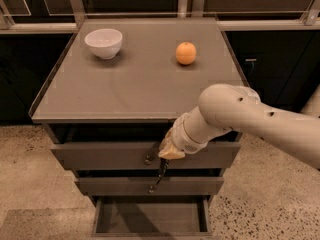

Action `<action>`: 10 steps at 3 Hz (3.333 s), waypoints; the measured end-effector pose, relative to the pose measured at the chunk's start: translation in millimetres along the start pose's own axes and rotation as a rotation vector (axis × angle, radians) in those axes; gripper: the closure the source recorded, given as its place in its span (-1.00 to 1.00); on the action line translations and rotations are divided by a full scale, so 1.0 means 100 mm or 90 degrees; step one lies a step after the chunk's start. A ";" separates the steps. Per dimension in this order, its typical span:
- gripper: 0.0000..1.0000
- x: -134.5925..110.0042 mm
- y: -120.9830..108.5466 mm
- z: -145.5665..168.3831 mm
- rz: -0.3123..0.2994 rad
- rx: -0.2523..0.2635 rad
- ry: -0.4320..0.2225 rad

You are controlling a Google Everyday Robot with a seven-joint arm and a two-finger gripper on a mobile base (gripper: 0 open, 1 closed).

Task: Place rxbar chocolate into bottom drawer

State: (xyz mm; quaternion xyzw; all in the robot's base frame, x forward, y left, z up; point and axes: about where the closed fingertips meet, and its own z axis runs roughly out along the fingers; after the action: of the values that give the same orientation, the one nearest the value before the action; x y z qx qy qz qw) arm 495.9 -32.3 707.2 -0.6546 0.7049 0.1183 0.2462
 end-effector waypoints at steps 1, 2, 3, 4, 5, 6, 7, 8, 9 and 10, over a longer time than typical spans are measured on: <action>1.00 -0.02 -0.05 0.01 0.005 0.031 -0.012; 1.00 -0.07 0.03 -0.08 0.001 0.024 0.006; 1.00 0.06 0.18 -0.43 0.048 0.052 0.032; 1.00 0.23 0.32 -0.75 0.101 0.087 0.050; 1.00 0.40 0.41 -0.72 0.137 0.119 0.056; 1.00 0.39 0.37 -0.72 0.136 0.131 0.051; 1.00 0.38 0.38 -0.72 0.136 0.138 0.048; 1.00 0.84 0.55 -0.36 0.207 0.134 0.054; 1.00 1.31 0.81 0.24 0.277 0.091 0.063; 1.00 1.62 0.97 0.77 0.323 0.047 0.073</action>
Offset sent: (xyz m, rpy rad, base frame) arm -0.0167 0.0026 0.0214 -0.0466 -0.0150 -0.0153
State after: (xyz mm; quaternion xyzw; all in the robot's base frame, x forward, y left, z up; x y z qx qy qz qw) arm 411.6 -123.6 544.7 -0.4534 0.8630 0.1127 0.1920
